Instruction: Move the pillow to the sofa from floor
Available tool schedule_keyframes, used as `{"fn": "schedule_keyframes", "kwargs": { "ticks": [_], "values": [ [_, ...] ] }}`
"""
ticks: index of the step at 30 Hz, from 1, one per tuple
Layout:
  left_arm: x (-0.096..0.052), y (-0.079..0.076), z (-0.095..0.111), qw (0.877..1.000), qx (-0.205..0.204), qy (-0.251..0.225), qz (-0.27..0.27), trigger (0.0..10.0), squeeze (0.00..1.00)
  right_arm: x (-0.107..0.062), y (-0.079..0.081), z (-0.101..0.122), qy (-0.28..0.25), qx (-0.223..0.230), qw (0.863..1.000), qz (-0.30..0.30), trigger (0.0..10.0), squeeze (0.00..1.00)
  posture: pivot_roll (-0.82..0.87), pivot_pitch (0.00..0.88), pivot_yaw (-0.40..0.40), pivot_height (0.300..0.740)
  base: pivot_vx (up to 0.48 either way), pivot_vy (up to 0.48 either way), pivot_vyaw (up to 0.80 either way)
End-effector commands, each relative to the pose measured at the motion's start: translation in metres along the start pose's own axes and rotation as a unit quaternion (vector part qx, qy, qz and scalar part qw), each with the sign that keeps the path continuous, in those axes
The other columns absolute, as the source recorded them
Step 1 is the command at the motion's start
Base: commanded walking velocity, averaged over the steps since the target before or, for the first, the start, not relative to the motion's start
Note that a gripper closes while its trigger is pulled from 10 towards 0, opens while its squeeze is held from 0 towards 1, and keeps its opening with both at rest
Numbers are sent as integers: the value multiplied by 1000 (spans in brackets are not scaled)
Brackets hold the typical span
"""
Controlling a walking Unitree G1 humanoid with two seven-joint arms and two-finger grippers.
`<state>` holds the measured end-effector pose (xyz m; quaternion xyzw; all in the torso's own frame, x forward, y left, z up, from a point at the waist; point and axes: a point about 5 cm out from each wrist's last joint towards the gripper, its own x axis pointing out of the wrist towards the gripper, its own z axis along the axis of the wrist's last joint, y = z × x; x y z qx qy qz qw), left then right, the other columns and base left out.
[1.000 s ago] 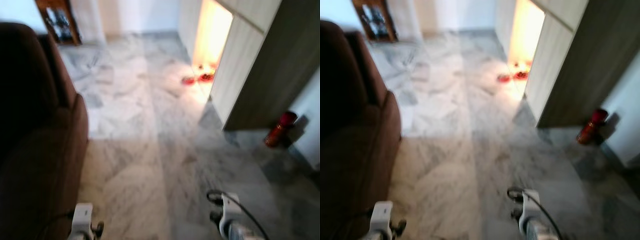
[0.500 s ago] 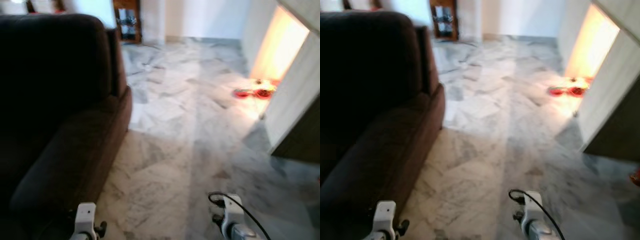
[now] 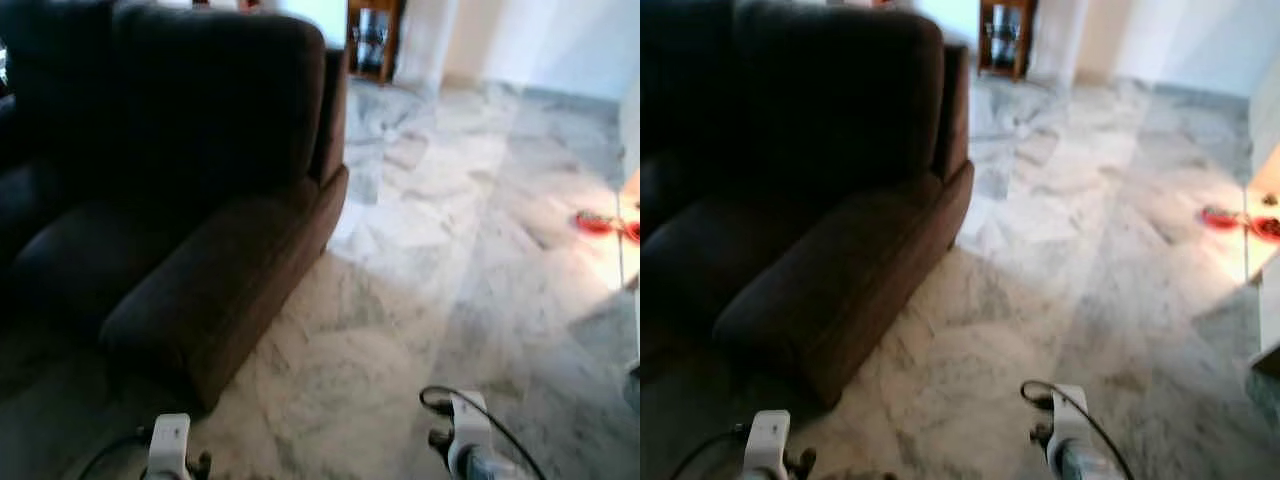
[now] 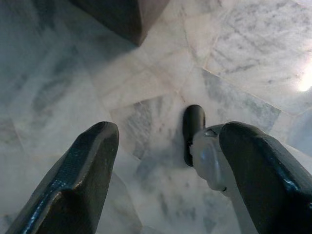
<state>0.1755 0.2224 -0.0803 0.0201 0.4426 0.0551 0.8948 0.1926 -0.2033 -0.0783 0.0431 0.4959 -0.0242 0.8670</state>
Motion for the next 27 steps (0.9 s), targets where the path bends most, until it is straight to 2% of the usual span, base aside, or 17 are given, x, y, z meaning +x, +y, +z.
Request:
{"fn": "schedule_keyframes", "kwargs": {
  "ticks": [1,8,12,19,27],
  "values": [
    [0,1,-2,1000,10,8,2,10000,0,0,2,2,-2,8,1000,2,10000,0,37,40,-44,740,0,0,0],
    [0,0,-2,1000,4,12,3,10000,0,0,2,3,-9,16,1000,2,10000,0,37,42,-46,740,0,246,0],
    [0,0,-2,1000,6,13,4,10000,0,0,1,6,-7,-32,999,2,10000,0,37,42,-46,740,0,379,547],
    [0,0,-2,1000,9,14,4,10000,0,0,1,4,-6,-11,1000,2,10000,0,40,41,-44,740,0,357,745],
    [0,1,-2,1000,10,15,4,10000,0,1,3,3,-9,8,1000,0,10000,0,41,41,-38,740,0,333,0]
  ]
}}
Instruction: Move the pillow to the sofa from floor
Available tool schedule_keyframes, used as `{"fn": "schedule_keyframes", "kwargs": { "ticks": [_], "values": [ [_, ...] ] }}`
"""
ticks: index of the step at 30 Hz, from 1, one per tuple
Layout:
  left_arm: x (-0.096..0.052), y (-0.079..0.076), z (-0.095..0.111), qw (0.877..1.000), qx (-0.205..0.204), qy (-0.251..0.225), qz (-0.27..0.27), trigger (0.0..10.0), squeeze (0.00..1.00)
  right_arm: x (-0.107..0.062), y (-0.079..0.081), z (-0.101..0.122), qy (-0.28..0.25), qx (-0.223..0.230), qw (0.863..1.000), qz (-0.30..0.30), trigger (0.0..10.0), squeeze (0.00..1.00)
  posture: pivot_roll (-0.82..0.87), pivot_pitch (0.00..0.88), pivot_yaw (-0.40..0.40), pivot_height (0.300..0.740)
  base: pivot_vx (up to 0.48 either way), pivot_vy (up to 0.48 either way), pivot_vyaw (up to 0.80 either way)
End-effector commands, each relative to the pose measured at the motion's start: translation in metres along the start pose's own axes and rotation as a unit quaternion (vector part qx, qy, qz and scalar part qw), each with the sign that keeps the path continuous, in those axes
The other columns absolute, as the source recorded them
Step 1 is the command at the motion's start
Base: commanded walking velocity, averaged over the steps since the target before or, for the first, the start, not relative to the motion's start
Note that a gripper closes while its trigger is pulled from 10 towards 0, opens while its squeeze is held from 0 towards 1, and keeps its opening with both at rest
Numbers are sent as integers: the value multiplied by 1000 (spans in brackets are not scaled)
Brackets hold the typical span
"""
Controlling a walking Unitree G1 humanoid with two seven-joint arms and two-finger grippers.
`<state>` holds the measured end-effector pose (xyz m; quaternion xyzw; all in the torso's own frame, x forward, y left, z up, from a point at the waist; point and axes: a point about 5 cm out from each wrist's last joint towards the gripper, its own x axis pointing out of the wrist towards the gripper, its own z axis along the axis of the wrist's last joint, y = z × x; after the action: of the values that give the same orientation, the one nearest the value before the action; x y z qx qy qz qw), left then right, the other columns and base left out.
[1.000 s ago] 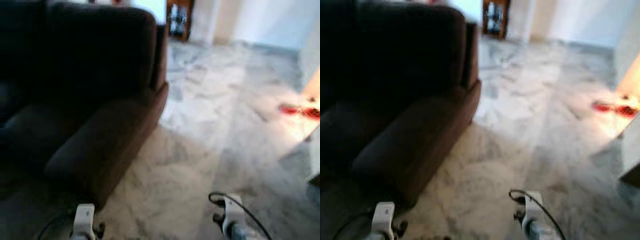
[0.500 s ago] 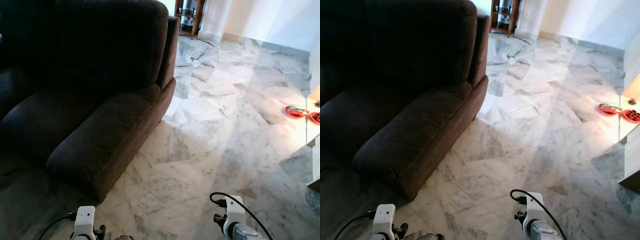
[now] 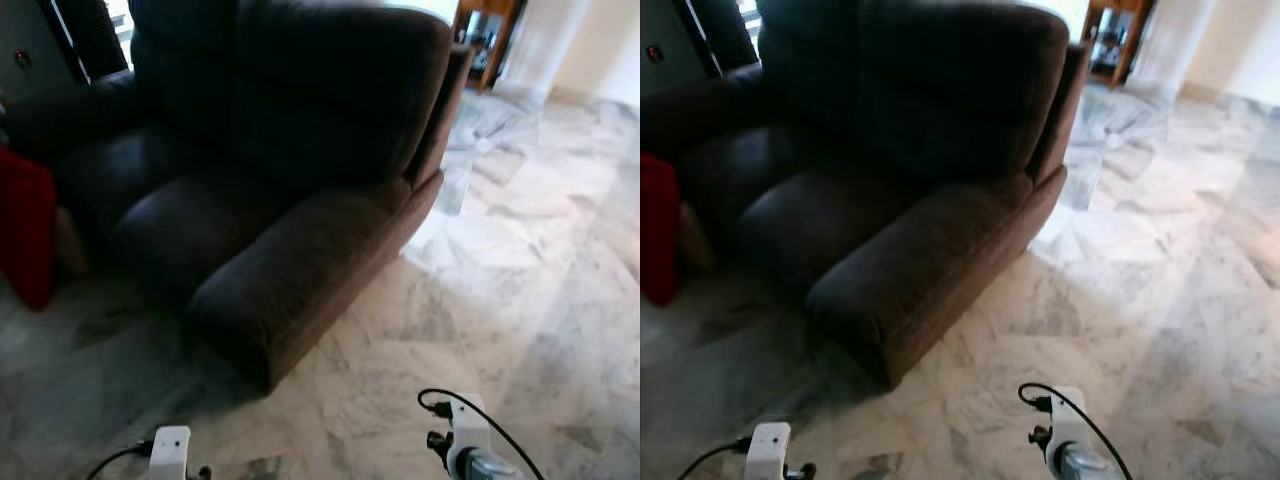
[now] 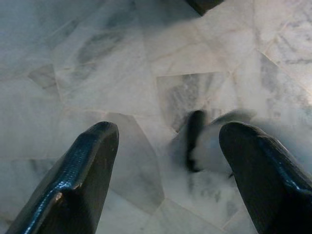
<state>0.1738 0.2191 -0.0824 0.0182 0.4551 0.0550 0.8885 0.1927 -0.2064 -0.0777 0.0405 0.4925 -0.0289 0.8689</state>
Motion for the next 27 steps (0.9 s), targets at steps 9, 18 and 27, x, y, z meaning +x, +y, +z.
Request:
{"fn": "schedule_keyframes", "kwargs": {
  "ticks": [9,18,27],
  "values": [
    [0,4,1,1000,12,0,5,10000,0,1,5,2,-5,12,1000,2,10000,0,41,44,-40,740,0,330,0],
    [0,4,3,1000,16,-11,8,10000,0,1,5,4,-13,15,1000,2,10000,0,45,54,-46,740,0,335,0],
    [0,5,3,1000,13,-15,11,10000,0,1,5,4,-20,24,1000,-1,10000,0,42,57,-45,740,0,345,0]
  ]
}}
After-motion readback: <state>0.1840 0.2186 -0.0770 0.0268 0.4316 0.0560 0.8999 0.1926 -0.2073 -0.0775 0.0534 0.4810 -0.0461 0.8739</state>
